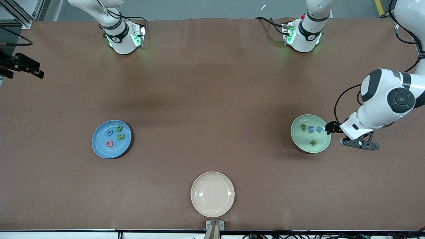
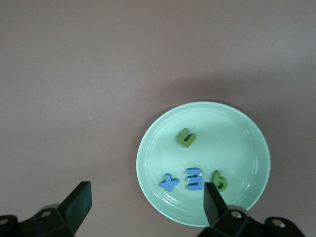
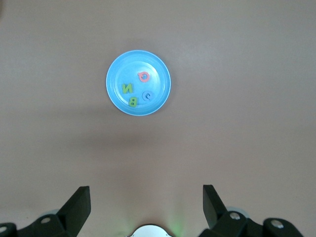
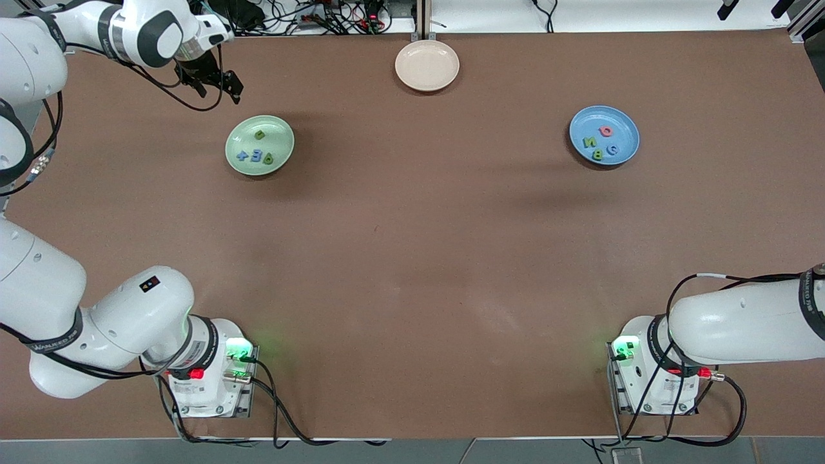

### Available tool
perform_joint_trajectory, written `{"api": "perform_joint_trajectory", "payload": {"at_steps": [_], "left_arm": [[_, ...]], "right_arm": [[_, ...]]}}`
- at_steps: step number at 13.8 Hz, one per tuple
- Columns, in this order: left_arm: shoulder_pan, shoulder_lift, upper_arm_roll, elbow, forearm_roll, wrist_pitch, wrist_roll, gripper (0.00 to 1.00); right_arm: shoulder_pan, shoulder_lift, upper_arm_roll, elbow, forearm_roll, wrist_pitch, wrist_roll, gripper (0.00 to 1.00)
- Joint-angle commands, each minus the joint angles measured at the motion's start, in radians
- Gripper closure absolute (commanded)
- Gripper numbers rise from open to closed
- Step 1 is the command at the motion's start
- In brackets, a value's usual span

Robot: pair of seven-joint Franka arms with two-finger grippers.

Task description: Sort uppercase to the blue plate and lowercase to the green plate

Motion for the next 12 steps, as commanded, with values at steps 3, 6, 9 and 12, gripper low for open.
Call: {"api": "perform_joint_trajectory", "payload": {"at_steps": [3, 6, 9, 12], "left_arm": [[-0.121, 0.016, 0.038, 0.194, -0.113, -0.253, 0.049, 0.01], [-0.401, -0.060, 0.378, 0.197, -0.297, -0.252, 0.152, 0.01], [-0.699, -0.119, 0.717, 0.188, -0.423, -0.258, 0.204, 0.03], [-0.783, -0.192, 0.839, 0.156, -0.482, -0.261, 0.223, 0.03]], "right_arm": [[0.002, -0.046, 0.000, -0.055, -0.007, 0.035, -0.004, 0.00], [0.004, -0.049, 0.000, -0.062, -0.006, 0.038, -0.004, 0.00], [0.002, -0.070, -0.002, -0.090, -0.006, 0.039, -0.004, 0.00], [0.001, -0.070, -0.002, -0.092, -0.006, 0.042, -0.002, 0.00]]}}
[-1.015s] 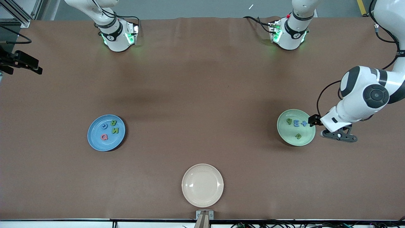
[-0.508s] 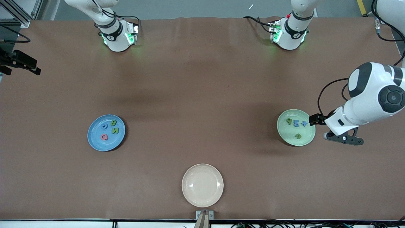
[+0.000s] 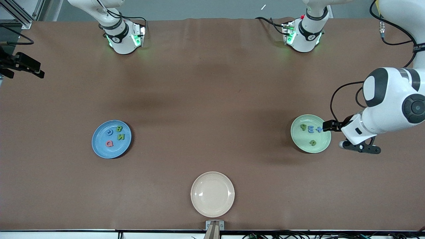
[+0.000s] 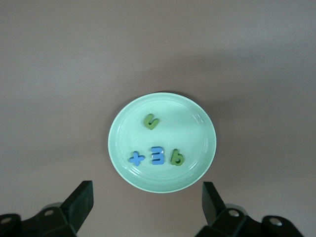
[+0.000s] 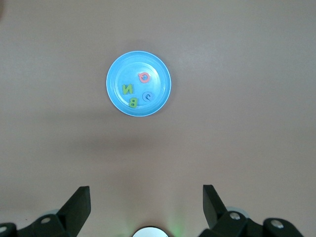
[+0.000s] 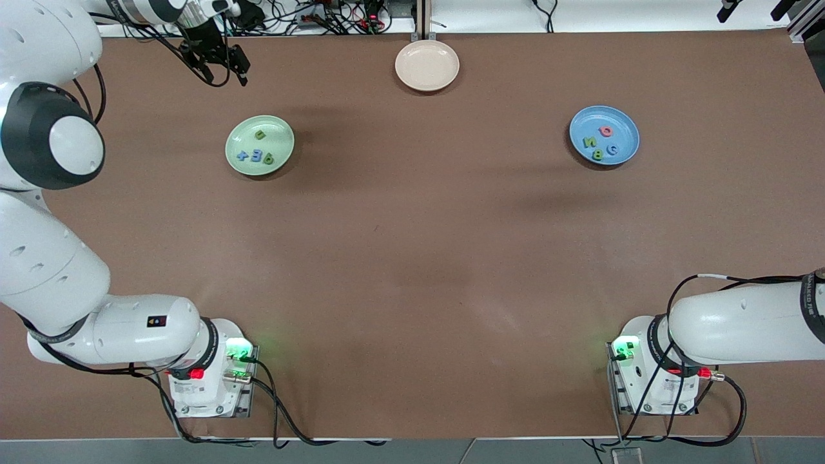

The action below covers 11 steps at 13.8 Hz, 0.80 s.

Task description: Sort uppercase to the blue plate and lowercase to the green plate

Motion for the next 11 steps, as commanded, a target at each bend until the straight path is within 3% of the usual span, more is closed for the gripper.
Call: {"api": "perform_joint_trajectory", "payload": {"at_steps": [1, 11], "left_arm": [[-0.015, -0.095, 0.047, -0.047, -0.036, -0.018, 0.024, 0.02], [0.074, -0.364, 0.044, -0.052, -0.111, -0.127, -0.089, 0.00]], "right_arm": [[0.001, -0.041, -0.001, -0.048, -0.006, 0.019, -0.002, 0.00], [-0.001, -0.041, 0.000, -0.048, 0.019, 0.021, -0.004, 0.00]]}}
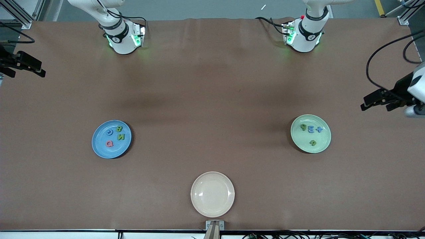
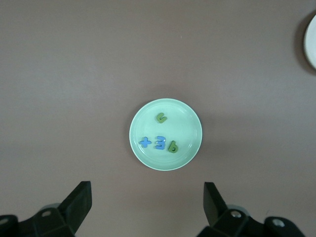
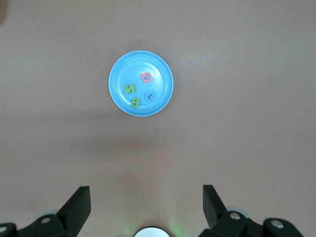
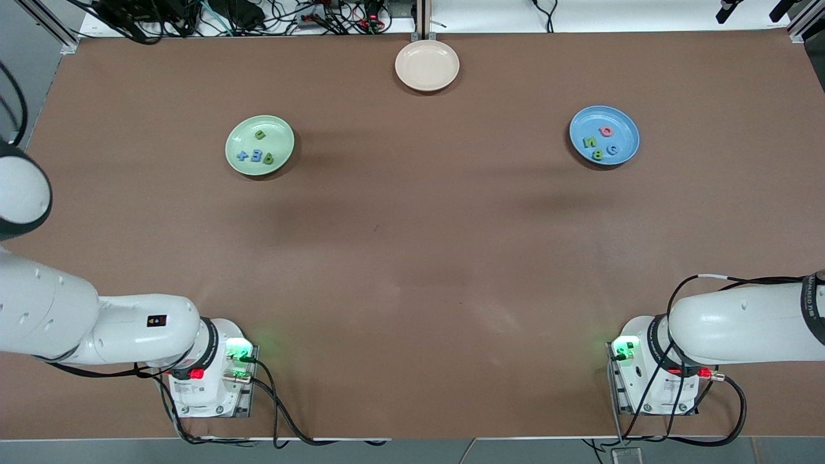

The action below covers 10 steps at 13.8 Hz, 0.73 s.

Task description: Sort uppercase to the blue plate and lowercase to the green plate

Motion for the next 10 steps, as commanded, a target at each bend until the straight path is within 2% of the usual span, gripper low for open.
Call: {"api": "perform_joint_trajectory", "payload": {"at_steps": [1, 4, 7, 10], "left_arm": [[0.001, -0.078, -0.006, -0.026, -0.011, -0.023, -0.020, 0.00], [-0.001, -0.129, -0.006, -0.014, 0.007, -0.040, -0.018, 0.00], [-0.002, -0.112, -0.010, 0.112, 0.088, -0.113, -0.017, 0.00], [-0.010, -0.072, -0.010, 0.181, 0.090, -0.129, -0.017, 0.00]], "right_arm": [[-0.001, -0.034, 0.000, -0.039, 0.012, 0.017, -0.004, 0.00], [0.005, -0.034, 0.001, -0.039, 0.014, 0.017, -0.004, 0.00], [-0.002, -0.034, -0.003, -0.046, 0.015, 0.015, -0.002, 0.00], [-0.001, -0.034, -0.003, -0.046, 0.018, 0.015, -0.001, 0.00]]}}
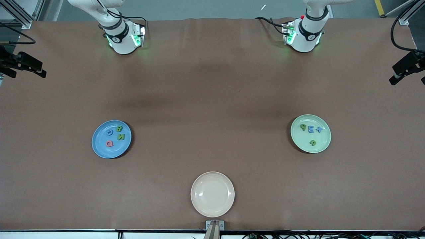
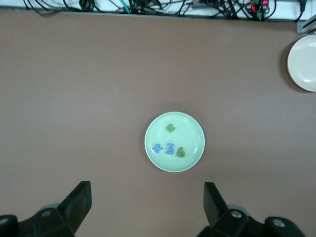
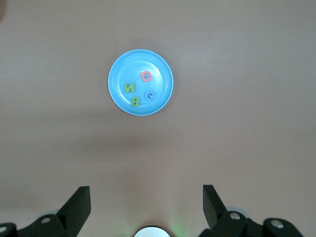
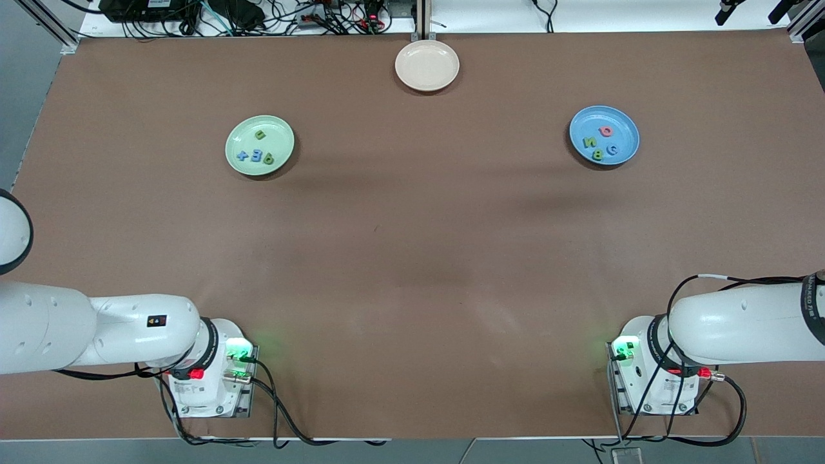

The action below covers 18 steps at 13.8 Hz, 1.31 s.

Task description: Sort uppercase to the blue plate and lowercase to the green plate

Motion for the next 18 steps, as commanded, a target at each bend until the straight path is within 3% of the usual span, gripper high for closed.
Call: {"api": "perform_joint_trajectory", "payload": {"at_steps": [1, 8, 12, 18], "left_arm": [[-0.007, 0.053, -0.006, 0.087, 0.025, -0.043, -0.002, 0.00], [-0.030, 0.173, -0.007, 0.193, 0.044, -0.125, 0.032, 0.00], [-0.021, 0.147, -0.007, 0.188, 0.035, -0.126, 0.029, 0.00], [-0.015, 0.061, -0.016, 0.090, 0.035, -0.135, 0.034, 0.00]], "right_arm": [[-0.001, -0.035, -0.002, -0.037, 0.021, 0.011, 0.002, 0.00], [0.002, -0.035, 0.002, -0.032, 0.023, 0.023, 0.010, 0.00], [0.002, -0.052, 0.001, -0.029, 0.023, 0.023, 0.004, 0.00], [0.000, -0.052, -0.001, -0.031, 0.023, 0.025, -0.002, 0.00]]}}
